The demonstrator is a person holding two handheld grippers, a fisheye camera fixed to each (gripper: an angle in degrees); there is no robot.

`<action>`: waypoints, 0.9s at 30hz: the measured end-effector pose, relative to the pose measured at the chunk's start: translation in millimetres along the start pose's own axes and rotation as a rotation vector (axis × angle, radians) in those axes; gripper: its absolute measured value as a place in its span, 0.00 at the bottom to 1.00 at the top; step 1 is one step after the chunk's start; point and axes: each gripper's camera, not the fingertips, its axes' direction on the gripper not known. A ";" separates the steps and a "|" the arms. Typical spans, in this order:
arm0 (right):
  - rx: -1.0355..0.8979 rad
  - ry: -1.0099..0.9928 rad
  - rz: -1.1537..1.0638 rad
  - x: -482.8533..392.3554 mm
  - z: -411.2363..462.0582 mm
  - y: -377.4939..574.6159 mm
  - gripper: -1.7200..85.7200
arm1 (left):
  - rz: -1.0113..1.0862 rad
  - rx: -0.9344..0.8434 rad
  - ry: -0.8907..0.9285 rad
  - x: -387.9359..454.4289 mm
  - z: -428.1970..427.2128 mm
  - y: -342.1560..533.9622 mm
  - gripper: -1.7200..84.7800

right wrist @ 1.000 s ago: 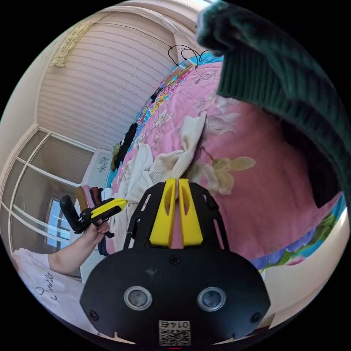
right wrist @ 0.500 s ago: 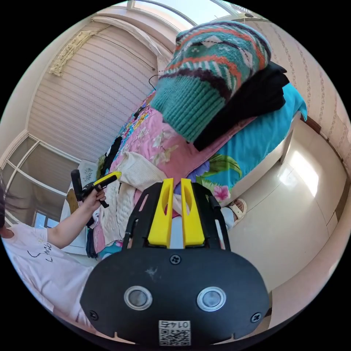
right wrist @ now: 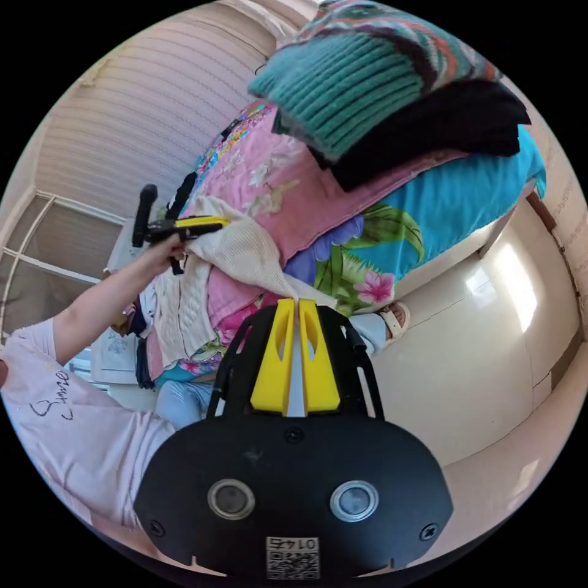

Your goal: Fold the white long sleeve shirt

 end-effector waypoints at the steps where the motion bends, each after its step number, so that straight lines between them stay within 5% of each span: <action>1: 0.054 -0.102 0.019 12.0 -14.1 -2.6 0.03 | -0.004 0.007 0.009 0.0 -0.3 -0.5 0.05; 4: 0.145 -0.293 0.069 43.5 -33.2 -13.4 0.03 | -0.025 0.126 0.003 2.7 -18.3 -6.6 0.01; 10: 0.078 -0.351 0.202 93.9 -26.7 -41.4 0.03 | -0.065 0.306 -0.010 -9.5 -40.2 -29.6 0.01; 16: 0.210 -0.325 0.293 127.4 -16.3 -41.2 0.03 | -0.063 0.142 -0.027 -12.1 -1.2 -40.8 0.01; 22: 0.280 -0.176 0.274 116.1 4.2 -19.7 0.11 | -0.117 0.224 0.023 -18.3 -32.3 -24.0 0.02; 27: 0.210 -0.296 0.228 105.5 42.6 -26.3 0.04 | -0.103 0.315 -0.010 -22.8 -78.3 19.1 0.02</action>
